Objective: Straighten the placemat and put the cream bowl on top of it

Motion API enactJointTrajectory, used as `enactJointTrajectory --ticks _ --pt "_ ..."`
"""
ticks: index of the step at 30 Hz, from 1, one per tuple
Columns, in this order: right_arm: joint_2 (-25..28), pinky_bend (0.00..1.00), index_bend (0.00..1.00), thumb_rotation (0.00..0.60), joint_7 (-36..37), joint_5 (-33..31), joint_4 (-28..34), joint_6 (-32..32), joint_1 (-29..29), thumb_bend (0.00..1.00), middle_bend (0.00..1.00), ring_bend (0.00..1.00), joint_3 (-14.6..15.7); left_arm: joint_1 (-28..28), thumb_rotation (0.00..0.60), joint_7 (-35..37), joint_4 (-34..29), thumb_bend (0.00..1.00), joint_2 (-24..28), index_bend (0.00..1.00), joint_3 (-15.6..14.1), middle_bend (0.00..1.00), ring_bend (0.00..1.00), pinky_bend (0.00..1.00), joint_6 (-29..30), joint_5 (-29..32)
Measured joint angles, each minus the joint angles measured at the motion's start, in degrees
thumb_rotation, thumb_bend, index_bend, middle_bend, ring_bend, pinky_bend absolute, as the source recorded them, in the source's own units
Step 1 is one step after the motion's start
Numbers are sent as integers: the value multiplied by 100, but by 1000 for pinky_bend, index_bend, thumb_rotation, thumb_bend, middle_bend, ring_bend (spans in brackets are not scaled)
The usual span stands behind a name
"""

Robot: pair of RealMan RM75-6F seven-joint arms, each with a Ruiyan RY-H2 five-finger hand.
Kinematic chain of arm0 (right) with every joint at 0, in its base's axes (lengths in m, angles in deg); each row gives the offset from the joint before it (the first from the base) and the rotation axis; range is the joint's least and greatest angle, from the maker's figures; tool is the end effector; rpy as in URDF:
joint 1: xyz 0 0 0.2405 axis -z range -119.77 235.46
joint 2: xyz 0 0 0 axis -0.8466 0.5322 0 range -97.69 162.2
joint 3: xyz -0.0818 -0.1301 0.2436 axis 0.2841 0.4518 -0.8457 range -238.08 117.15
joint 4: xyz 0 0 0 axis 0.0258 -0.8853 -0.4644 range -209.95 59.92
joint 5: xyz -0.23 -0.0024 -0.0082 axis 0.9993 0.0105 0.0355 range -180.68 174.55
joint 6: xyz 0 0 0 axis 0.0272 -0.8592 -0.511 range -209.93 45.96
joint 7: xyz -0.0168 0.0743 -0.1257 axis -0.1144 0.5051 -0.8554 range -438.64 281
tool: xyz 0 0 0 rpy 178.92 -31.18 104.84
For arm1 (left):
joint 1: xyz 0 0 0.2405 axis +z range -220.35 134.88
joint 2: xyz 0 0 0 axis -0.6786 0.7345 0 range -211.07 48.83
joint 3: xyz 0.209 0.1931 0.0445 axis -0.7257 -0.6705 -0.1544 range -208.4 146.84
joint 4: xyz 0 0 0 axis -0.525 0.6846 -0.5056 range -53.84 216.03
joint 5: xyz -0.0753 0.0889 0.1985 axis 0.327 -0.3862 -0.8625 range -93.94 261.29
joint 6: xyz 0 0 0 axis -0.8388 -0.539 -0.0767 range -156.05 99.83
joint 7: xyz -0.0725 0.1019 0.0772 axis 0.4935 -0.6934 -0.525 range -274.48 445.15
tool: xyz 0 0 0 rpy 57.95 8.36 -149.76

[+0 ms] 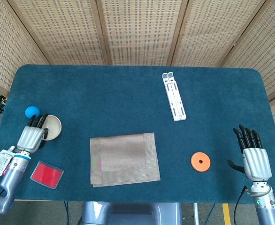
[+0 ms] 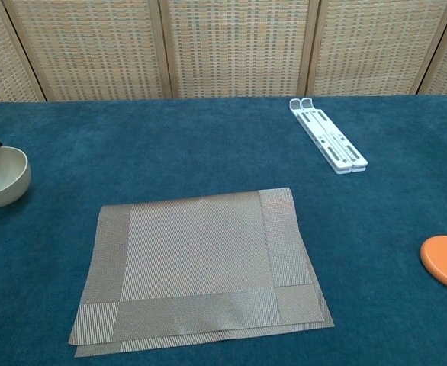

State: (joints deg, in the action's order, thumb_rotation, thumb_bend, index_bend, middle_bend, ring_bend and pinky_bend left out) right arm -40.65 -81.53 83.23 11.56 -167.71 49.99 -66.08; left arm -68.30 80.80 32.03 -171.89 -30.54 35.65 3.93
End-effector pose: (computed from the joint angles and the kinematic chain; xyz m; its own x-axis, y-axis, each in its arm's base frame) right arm -0.3377 -0.2172 0.1175 0.3832 0.0732 0.9208 -0.9203 -0.0550 0.3874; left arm -0.3913 0.3320 0.0267 0.7117 0.1526 0.6857 0.7023 -0.1741 -0.6903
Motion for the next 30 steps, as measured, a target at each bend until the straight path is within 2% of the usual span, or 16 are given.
enactJointTrajectory --ticks 5,8,13,16,21,24,28,30 --pt "0 0 0 600 -16 2 14 -10 4 124 0 0 -2 52 600 86 98 285 -12 509 47 0 0 0 -15 9" --pt "4 0 0 600 -15 2 21 -20 9 124 0 0 -6 73 600 115 74 188 32 376 68 0 0 0 14 -3" --pt "15 0 0 600 -11 13 37 -36 15 124 0 0 -7 104 600 142 -95 127 159 214 99 0 0 0 93 -29" --pt "24 0 0 600 -6 20 48 -47 21 124 0 0 -6 124 600 133 -269 124 283 171 116 0 0 0 131 -41" --pt "44 0 0 600 7 32 73 -83 33 124 0 0 -12 169 600 182 -645 141 499 213 196 0 0 0 370 -76" --pt "52 0 0 600 6 43 86 -100 39 124 0 0 -14 221 600 339 -899 143 602 244 274 0 0 0 735 -158" --pt "51 0 0 600 -12 52 100 -90 39 124 0 0 -3 284 600 518 -1419 159 742 375 312 0 0 0 1298 -430" --pt "57 0 0 600 -8 52 110 -96 45 124 0 0 -1 297 600 501 -1800 169 801 406 273 0 0 0 1444 -656"
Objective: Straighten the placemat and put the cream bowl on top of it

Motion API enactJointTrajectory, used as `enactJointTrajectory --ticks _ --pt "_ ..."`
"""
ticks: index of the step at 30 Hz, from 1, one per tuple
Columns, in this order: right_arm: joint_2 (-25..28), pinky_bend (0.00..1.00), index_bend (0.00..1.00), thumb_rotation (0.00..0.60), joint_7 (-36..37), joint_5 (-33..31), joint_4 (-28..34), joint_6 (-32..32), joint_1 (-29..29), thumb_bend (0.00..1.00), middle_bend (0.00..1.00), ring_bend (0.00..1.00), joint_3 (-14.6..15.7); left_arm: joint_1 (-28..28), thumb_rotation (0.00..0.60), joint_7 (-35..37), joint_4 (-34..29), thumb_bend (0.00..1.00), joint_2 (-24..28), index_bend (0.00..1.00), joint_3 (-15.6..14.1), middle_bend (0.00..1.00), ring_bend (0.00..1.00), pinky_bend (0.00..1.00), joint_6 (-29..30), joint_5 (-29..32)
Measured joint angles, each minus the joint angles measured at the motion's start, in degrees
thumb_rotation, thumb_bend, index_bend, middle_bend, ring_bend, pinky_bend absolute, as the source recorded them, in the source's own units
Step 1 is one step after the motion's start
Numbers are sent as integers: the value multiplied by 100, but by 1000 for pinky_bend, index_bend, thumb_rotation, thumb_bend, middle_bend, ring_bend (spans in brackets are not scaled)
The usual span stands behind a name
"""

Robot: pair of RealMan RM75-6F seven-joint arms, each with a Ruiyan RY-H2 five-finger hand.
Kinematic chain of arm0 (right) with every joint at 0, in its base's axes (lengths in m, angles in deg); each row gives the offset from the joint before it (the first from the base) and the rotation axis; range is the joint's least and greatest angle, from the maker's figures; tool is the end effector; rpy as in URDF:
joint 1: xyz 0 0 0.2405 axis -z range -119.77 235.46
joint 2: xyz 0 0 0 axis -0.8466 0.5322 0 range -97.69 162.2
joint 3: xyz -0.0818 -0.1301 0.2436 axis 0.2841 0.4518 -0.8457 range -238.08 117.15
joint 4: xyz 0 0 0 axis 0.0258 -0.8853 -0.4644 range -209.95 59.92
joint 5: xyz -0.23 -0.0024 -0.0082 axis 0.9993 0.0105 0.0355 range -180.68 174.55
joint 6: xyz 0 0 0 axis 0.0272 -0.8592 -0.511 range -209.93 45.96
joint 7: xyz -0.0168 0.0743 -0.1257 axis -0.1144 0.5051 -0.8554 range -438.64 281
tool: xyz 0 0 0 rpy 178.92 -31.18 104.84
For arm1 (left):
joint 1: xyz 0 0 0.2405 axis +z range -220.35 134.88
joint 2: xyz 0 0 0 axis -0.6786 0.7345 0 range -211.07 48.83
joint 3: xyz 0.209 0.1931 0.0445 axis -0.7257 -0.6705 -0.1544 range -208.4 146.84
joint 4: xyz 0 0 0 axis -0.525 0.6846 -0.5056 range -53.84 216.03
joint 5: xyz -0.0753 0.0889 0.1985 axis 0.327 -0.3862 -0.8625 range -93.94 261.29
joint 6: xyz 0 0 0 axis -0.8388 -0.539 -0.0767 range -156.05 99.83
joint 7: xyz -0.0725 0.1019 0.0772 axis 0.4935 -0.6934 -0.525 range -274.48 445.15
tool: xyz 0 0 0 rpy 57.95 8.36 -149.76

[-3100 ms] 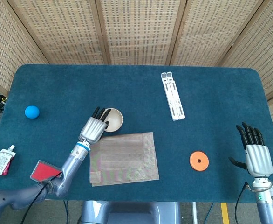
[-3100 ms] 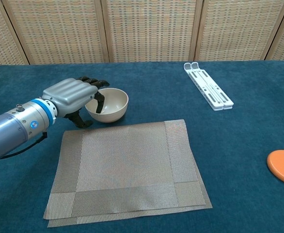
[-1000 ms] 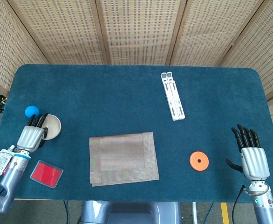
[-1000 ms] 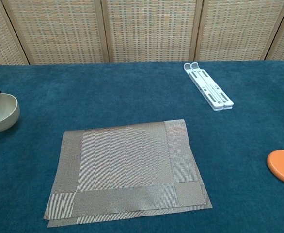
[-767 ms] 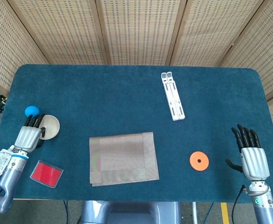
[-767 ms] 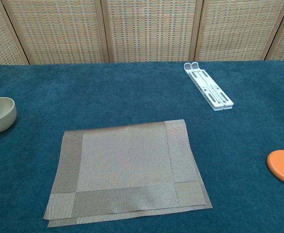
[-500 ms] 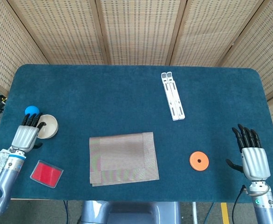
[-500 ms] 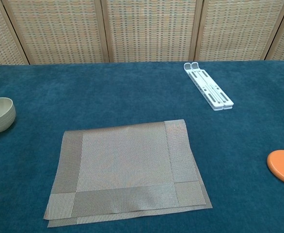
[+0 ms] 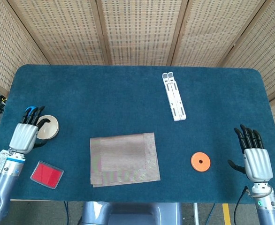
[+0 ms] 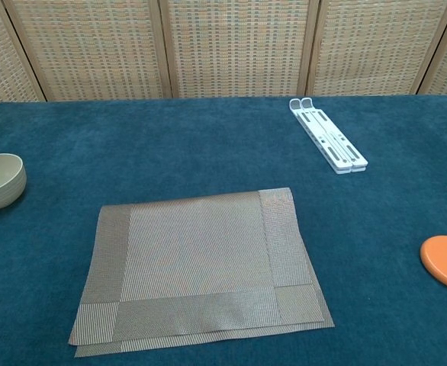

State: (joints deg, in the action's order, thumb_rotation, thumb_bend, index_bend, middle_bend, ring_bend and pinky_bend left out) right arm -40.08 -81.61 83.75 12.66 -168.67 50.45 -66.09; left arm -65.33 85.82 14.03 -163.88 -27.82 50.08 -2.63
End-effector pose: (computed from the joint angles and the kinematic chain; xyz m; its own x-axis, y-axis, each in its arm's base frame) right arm -0.3343 -0.2139 0.1212 0.3758 0.0866 0.9226 -0.9227 -0.0580 0.3813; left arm -0.3313 0.3064 0.0641 0.4981 -0.0380 0.8663 0.8336 -0.2541 -0.4904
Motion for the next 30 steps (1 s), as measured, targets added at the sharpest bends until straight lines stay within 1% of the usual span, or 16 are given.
enactJointTrajectory --ticks 1,3,5,8,10,12,14,17,19,24,30 --pt "4 0 0 600 5 -2 5 -5 2 124 0 0 -3 1 600 -28 -174 189 18 424 -26 0 0 0 35 -86" --pt "18 0 0 600 28 -7 10 -11 6 124 0 0 -11 -4 600 -147 -595 271 44 458 -118 0 0 0 67 -282" --pt "35 0 0 600 58 -10 16 -10 7 124 0 0 -15 -13 600 -361 -1008 394 53 517 -234 0 0 0 47 -457" --pt "54 0 0 600 90 -12 18 -14 10 124 0 0 -21 -28 600 -743 -1433 453 28 548 -415 0 0 0 -48 -669" --pt "67 0 0 600 117 -10 22 -20 14 124 0 0 -24 -35 600 -953 -1577 454 -27 538 -524 0 0 0 -143 -765" --pt "88 0 0 600 152 -10 30 -29 20 123 0 0 -28 -38 600 -1158 -1679 454 -110 505 -658 0 0 0 -272 -853" --pt "100 0 0 600 185 -14 34 -39 25 123 0 0 -37 -36 600 -1314 -1751 454 -176 451 -769 0 0 0 -394 -909" --pt "116 0 0 600 214 -20 40 -46 31 124 0 0 -43 -26 600 -1472 -1813 454 -225 404 -880 0 0 0 -522 -959" --pt "121 0 0 600 225 -17 42 -48 32 124 0 0 -43 -18 600 -1544 -1836 455 -235 392 -934 0 0 0 -582 -977" --pt "123 0 0 600 222 -6 48 -51 32 123 0 0 -42 16 600 -1658 -1877 454 -268 401 -1049 0 0 0 -696 -1013" --pt "141 0 0 600 252 -17 65 -74 47 124 0 0 -53 73 600 -1769 -1864 454 -335 447 -1219 0 0 0 -773 -1128"
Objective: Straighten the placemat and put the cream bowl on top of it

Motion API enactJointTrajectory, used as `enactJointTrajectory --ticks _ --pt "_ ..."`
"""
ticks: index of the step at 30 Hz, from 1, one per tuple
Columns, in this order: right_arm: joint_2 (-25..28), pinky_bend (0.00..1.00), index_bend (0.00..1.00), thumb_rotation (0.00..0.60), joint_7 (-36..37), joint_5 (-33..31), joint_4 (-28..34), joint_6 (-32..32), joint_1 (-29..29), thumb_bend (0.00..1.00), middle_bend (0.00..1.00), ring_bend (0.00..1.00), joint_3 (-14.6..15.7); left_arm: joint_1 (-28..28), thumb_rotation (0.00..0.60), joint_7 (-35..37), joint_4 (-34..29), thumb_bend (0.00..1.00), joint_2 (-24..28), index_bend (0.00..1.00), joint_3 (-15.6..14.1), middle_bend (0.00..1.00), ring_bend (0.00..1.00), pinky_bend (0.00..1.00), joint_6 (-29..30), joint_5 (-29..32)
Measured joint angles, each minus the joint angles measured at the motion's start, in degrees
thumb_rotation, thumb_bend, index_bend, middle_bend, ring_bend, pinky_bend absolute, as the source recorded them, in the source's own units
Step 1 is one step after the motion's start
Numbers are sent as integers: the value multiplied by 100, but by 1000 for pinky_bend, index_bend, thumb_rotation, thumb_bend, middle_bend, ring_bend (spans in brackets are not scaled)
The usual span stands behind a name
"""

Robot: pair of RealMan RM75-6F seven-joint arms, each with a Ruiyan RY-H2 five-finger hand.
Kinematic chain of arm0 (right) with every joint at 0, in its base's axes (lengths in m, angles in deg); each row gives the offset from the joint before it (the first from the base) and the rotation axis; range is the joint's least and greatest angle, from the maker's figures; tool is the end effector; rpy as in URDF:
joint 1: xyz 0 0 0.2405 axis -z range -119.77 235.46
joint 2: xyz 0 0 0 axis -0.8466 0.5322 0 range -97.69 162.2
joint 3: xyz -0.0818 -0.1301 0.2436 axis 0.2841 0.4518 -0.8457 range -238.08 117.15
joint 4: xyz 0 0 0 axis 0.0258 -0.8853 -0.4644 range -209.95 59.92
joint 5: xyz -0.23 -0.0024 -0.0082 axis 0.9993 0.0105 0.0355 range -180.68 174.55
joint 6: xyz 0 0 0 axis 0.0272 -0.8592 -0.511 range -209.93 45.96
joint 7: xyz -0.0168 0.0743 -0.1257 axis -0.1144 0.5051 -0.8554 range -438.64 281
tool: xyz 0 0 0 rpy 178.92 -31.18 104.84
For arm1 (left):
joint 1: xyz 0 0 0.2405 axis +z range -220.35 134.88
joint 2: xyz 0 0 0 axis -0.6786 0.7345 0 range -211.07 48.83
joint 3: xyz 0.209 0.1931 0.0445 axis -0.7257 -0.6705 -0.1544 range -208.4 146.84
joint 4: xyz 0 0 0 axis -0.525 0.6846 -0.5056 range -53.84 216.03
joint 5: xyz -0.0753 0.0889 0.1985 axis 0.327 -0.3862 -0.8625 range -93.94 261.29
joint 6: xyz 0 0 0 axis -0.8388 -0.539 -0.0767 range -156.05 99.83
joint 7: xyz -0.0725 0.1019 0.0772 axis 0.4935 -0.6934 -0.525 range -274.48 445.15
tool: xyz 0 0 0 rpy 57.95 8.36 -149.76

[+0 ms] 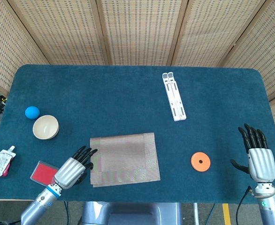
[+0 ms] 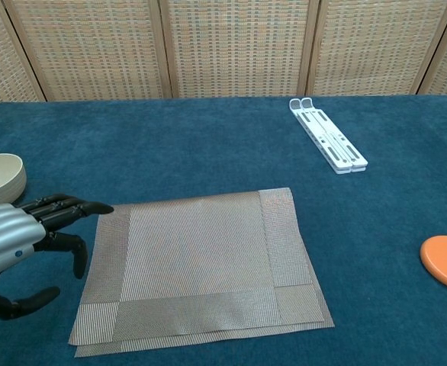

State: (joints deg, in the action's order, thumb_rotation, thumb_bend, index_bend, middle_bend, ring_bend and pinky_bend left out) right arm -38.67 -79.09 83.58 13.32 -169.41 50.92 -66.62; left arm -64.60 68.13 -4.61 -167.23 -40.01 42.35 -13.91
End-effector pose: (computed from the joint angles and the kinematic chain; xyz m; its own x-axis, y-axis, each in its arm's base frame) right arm -0.3353 -0.2131 0.1324 0.3453 0.1047 0.9327 -0.9347 -0.0514 0.3518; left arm -0.2542 0.1997 -0.0375 0.5776 0.2142 0.7877 0.7204 -0.5876 -0.3685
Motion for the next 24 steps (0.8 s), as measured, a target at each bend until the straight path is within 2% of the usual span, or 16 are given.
enactJointTrajectory --ticks 11,24 --pt "27 0 0 600 29 -19 24 9 7 124 0 0 -10 180 600 24 409 454 -51 461 -215 0 0 0 3 -133" --pt "46 0 0 600 64 -41 32 35 6 123 0 0 -17 198 600 92 671 454 -385 442 -216 0 0 0 -180 -184"
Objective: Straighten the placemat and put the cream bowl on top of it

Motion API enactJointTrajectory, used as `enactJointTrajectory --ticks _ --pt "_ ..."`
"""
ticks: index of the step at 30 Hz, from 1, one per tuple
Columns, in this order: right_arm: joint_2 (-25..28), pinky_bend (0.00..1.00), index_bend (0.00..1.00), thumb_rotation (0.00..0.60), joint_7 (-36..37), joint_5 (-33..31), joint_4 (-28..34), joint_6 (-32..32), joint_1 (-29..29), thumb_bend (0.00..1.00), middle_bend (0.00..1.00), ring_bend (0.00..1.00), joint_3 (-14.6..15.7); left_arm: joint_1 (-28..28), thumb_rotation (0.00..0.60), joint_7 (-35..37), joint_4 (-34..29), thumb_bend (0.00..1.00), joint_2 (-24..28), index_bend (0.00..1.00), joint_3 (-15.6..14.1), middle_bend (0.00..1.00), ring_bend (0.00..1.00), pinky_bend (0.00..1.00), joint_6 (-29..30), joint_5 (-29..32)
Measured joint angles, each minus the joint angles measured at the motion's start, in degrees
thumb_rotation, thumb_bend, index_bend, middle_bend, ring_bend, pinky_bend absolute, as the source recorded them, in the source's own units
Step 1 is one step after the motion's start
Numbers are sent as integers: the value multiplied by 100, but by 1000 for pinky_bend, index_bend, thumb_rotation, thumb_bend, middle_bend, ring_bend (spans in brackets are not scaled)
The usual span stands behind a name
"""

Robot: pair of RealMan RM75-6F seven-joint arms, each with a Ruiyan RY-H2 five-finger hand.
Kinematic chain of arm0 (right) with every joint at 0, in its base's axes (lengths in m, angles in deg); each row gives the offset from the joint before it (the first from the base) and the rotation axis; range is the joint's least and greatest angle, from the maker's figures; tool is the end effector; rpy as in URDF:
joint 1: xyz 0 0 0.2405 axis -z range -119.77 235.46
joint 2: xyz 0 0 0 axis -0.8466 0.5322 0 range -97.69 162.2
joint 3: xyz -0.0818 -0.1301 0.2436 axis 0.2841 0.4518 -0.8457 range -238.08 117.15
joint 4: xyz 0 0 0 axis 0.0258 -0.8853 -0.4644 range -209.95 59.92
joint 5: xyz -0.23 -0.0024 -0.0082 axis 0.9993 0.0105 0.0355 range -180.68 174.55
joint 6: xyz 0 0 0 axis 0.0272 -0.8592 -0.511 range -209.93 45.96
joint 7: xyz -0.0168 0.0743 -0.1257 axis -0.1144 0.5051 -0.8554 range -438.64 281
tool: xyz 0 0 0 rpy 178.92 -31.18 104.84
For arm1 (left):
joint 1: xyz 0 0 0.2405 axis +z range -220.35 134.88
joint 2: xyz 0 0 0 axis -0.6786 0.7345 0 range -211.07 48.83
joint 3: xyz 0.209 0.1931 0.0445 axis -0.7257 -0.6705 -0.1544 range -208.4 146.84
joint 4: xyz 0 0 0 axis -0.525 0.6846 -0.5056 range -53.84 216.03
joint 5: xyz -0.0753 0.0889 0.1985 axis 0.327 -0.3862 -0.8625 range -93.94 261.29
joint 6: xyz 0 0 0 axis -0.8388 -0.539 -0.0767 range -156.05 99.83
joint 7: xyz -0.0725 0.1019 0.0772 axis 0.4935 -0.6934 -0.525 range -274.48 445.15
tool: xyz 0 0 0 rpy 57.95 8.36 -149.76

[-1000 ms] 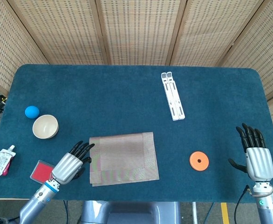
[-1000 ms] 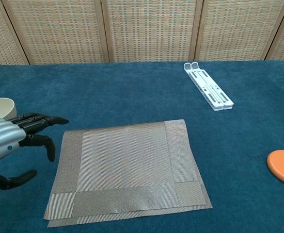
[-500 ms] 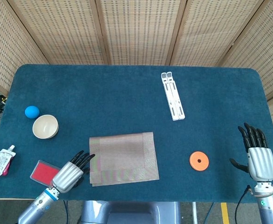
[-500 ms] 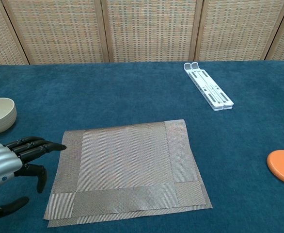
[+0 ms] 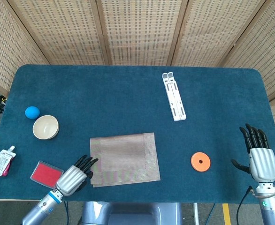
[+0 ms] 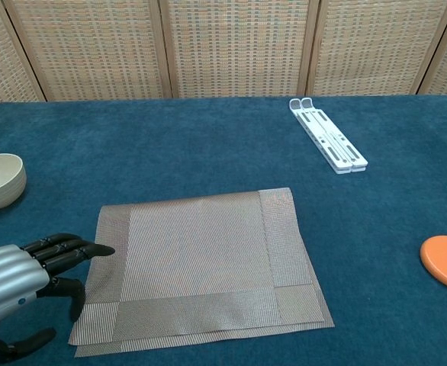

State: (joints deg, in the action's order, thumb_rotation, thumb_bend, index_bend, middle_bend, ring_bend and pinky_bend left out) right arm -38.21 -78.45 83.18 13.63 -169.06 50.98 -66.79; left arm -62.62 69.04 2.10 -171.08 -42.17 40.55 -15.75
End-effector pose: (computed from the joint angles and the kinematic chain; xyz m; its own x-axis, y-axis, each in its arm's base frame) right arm -0.3362 -0.2134 0.1348 0.3371 0.1009 0.9360 -0.9383 -0.0451 0.3428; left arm -0.2752 0.1810 -0.0632 0.6234 0.2566 0.7386 0.6963 -0.6119 -0.3752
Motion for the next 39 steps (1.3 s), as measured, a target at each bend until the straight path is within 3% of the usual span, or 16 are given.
enactJointTrajectory --ticks 21,39 --pt "42 0 0 600 45 -19 45 -4 15 123 0 0 -13 -1 600 -162 61 454 -216 454 -4 0 0 0 -163 -31" --pt "80 0 0 600 102 9 89 -7 22 123 0 0 -2 30 600 -108 417 465 -505 556 8 0 0 0 3 -201"
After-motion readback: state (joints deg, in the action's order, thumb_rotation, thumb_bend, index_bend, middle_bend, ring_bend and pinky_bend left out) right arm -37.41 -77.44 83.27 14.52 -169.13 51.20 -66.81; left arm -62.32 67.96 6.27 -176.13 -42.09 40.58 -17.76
